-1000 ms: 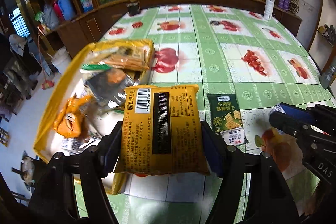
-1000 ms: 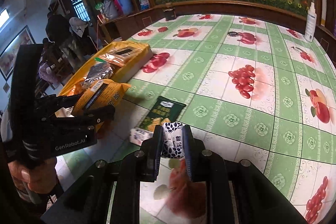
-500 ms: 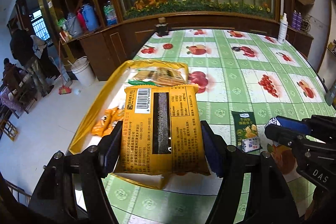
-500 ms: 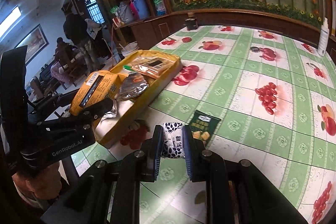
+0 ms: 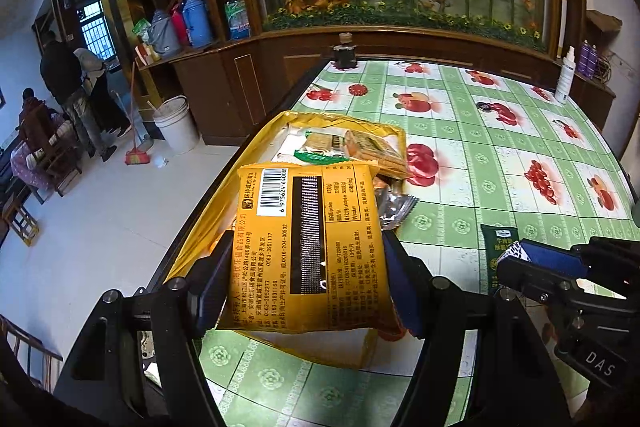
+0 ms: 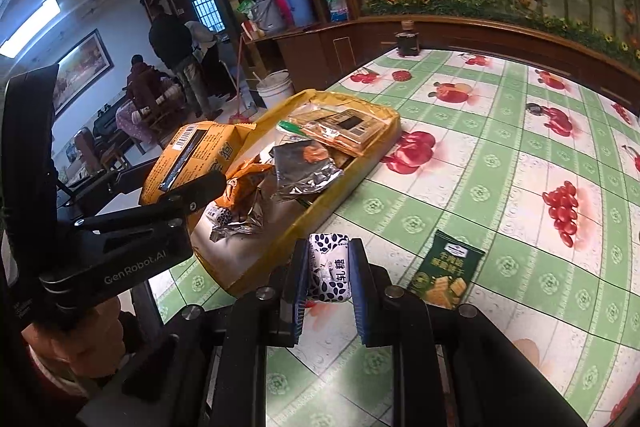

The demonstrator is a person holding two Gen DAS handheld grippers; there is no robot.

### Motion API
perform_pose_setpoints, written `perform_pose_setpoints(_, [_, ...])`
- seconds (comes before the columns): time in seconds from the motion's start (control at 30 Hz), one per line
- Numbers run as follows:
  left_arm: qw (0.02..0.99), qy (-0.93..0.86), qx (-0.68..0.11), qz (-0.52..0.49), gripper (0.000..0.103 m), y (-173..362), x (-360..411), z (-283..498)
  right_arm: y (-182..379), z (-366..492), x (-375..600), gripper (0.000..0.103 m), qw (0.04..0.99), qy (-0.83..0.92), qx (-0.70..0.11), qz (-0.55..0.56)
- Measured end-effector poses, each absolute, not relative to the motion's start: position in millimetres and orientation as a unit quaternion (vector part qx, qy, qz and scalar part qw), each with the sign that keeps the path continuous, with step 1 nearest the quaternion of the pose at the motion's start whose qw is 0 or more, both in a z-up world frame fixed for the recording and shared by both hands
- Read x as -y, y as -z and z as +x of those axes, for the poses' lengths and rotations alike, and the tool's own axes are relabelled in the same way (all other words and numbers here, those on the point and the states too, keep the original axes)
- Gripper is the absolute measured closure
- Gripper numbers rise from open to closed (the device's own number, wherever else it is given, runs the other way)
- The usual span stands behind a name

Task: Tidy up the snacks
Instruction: 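Carry the yellow pack and milk candy into the tray and open both tools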

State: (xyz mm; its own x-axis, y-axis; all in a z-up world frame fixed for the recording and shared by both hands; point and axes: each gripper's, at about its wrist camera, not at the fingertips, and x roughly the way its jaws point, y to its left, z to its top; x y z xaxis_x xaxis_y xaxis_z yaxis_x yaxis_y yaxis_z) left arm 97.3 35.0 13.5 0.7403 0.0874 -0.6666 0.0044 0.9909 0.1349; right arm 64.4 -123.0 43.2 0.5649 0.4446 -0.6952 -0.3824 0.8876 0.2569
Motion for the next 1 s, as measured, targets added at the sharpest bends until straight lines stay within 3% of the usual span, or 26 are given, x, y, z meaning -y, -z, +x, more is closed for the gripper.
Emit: perform_pose_setpoints(1.0, [0.918,-0.061,-0.39,0.039,0.034,8.9,-80.2,132.4,-26.4,107.0,47.4,0.083,0.854,-0.298,-0.424,0.034])
